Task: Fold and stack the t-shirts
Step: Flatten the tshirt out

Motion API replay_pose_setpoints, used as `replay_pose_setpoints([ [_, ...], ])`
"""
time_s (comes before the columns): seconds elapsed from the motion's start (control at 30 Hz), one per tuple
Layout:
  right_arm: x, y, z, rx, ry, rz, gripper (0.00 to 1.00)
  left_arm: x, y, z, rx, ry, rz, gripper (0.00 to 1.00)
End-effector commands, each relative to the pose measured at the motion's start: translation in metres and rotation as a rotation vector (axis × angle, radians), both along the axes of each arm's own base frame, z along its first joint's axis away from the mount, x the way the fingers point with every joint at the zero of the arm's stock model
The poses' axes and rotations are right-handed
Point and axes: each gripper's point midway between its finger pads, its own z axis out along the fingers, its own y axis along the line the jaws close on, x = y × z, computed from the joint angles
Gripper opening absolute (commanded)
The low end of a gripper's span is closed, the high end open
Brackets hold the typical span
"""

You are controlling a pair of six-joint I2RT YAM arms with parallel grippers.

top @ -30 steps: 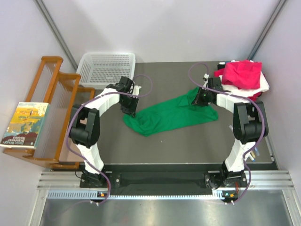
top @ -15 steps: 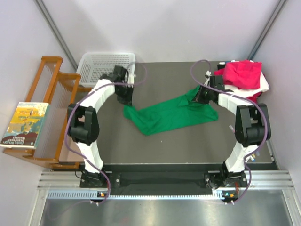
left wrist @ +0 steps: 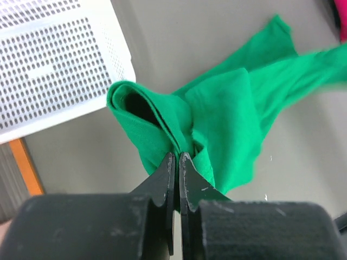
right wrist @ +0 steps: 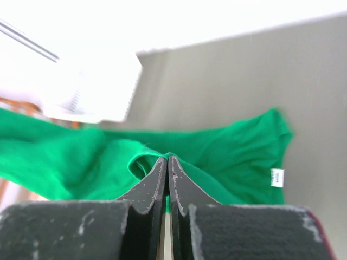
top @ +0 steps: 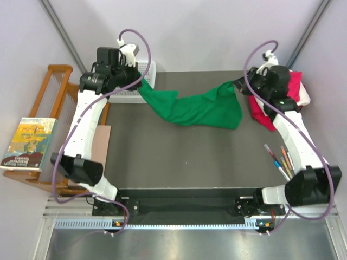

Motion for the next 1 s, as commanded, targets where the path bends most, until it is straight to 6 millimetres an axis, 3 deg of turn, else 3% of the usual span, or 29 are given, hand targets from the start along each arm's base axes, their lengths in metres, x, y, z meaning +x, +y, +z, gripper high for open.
replay_pose_setpoints([
  [0.0, -0.031, -0.016, 0.085, 0.03, -0.186, -0.032, 0.0, -0.038, -0.001, -0.014, 0.014, 0.029, -0.1, 0.0],
  [0.07, -0.039, -0.019, 0.091, 0.032, -0.185, -0.026, 0.0, -0.059, -0.004, -0.03, 0.024, 0.051, -0.168, 0.06],
  [0.1, -0.045, -0.02, 0.095, 0.031, -0.197, -0.024, 0.0, -0.065, -0.004, -0.034, 0.023, 0.054, -0.183, 0.24],
  [0.13, -0.048, -0.02, 0.094, 0.03, -0.196, -0.022, 0.0, -0.076, -0.003, -0.044, 0.023, 0.067, -0.198, 0.34],
  [0.2, -0.054, -0.021, 0.093, 0.028, -0.194, -0.02, 0.0, -0.079, -0.002, -0.048, 0.033, 0.043, -0.21, 0.55],
  [0.23, -0.055, -0.021, 0.09, 0.029, -0.184, -0.019, 0.0, -0.083, 0.0, -0.053, 0.041, 0.046, -0.204, 0.58],
  [0.3, -0.064, -0.019, 0.085, 0.032, -0.156, -0.006, 0.0, -0.081, 0.003, -0.058, 0.054, 0.047, -0.187, 0.6],
  [0.47, -0.102, -0.01, 0.045, 0.041, -0.021, 0.04, 0.0, -0.076, 0.005, -0.075, 0.074, 0.112, -0.177, 0.63],
  [0.57, -0.142, -0.009, 0.02, 0.044, 0.077, 0.031, 0.0, -0.072, 0.005, -0.075, 0.076, 0.102, -0.172, 0.63],
  [0.6, -0.165, -0.012, 0.009, 0.036, 0.141, 0.018, 0.0, -0.07, 0.006, -0.075, 0.079, 0.1, -0.166, 0.63],
  [0.67, -0.189, -0.006, -0.018, 0.011, 0.24, 0.02, 0.0, -0.065, 0.006, -0.073, 0.077, 0.098, -0.159, 0.63],
  [0.7, -0.211, -0.005, -0.032, 0.012, 0.297, 0.026, 0.0, -0.063, 0.006, -0.073, 0.079, 0.098, -0.15, 0.63],
  [0.73, -0.224, -0.002, -0.057, 0.024, 0.375, 0.03, 0.0, -0.059, 0.006, -0.073, 0.08, 0.098, -0.145, 0.63],
  [0.8, -0.25, -0.005, -0.075, 0.038, 0.417, 0.023, 0.0, -0.054, 0.005, -0.075, 0.076, 0.097, -0.135, 0.63],
  [0.83, -0.263, -0.008, -0.095, 0.033, 0.488, 0.008, 0.0, -0.052, 0.005, -0.076, 0.075, 0.099, -0.137, 0.63],
  [0.9, -0.271, -0.024, -0.107, -0.018, 0.516, -0.068, 0.0, -0.049, 0.003, -0.08, 0.068, 0.109, -0.135, 0.63],
  [0.93, -0.274, -0.034, -0.114, -0.056, 0.543, -0.114, 0.03, -0.048, 0.001, -0.078, 0.063, 0.108, -0.139, 0.63],
  [0.97, -0.273, -0.037, -0.118, -0.076, 0.565, -0.13, 0.13, -0.047, 0.0, -0.078, 0.061, 0.108, -0.143, 0.63],
])
